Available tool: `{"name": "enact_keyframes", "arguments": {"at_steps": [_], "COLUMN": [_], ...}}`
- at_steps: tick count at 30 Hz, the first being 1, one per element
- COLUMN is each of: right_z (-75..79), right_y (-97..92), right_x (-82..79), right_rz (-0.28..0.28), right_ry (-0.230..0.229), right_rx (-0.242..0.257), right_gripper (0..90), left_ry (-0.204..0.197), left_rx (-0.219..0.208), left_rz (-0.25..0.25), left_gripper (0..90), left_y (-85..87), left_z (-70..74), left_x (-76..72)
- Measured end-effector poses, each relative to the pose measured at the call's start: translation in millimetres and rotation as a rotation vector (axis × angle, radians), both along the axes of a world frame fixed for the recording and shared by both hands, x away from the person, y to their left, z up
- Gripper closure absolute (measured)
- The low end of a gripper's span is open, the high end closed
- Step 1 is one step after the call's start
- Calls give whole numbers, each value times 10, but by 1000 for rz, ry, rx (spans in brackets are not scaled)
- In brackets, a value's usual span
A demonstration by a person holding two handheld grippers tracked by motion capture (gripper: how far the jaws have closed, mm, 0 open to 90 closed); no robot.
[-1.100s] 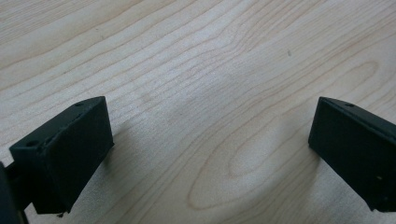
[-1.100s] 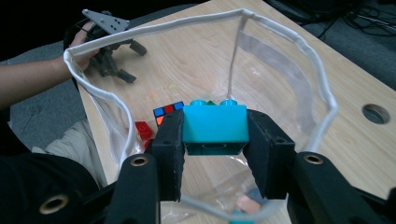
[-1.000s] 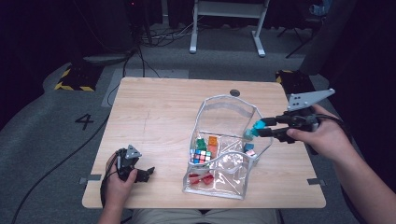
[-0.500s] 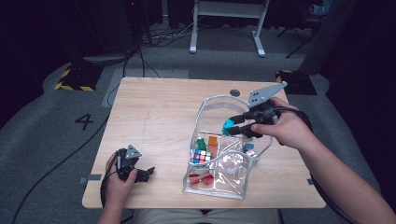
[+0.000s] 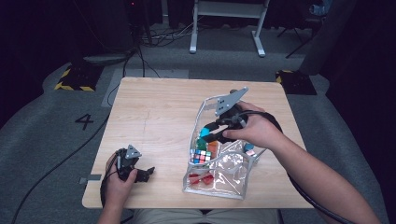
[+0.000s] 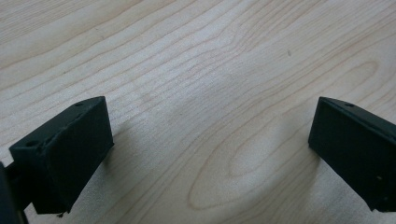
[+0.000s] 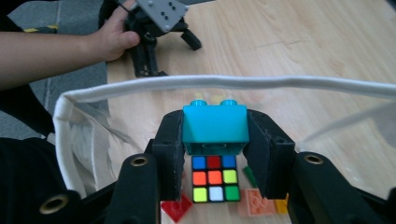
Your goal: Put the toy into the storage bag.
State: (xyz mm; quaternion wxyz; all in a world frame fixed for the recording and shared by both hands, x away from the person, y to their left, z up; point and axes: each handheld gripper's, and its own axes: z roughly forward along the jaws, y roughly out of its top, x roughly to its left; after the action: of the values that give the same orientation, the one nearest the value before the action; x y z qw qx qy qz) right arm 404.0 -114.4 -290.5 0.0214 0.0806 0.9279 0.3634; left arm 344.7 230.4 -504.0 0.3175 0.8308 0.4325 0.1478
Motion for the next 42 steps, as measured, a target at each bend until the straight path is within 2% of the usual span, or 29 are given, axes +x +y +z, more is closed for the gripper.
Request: {"name": "enact_keyframes", "arguments": {"at_steps": [4, 11, 22, 34, 42], "right_z": [-67, -172, -363, -579, -733], "right_y": [142, 300, 419, 549, 597], "right_x": [-43, -99, -125, -109, -121], "right_rz": [38, 71, 93, 153, 150], "right_ry": [17, 43, 76, 83, 135], "right_rx": [-9, -39, -119, -188, -258], "right_gripper": [595, 594, 594, 594, 594], "left_ry": [0, 0, 0, 1, 0], "left_rx": [0, 0, 0, 2, 0], "left_rz": [0, 0, 0, -2, 0], "left_gripper": [0, 0, 0, 0, 0], "left_y": [0, 0, 0, 1, 0], "left_z": [0, 0, 0, 1, 0], "left_x": [0, 0, 0, 0, 0]}}
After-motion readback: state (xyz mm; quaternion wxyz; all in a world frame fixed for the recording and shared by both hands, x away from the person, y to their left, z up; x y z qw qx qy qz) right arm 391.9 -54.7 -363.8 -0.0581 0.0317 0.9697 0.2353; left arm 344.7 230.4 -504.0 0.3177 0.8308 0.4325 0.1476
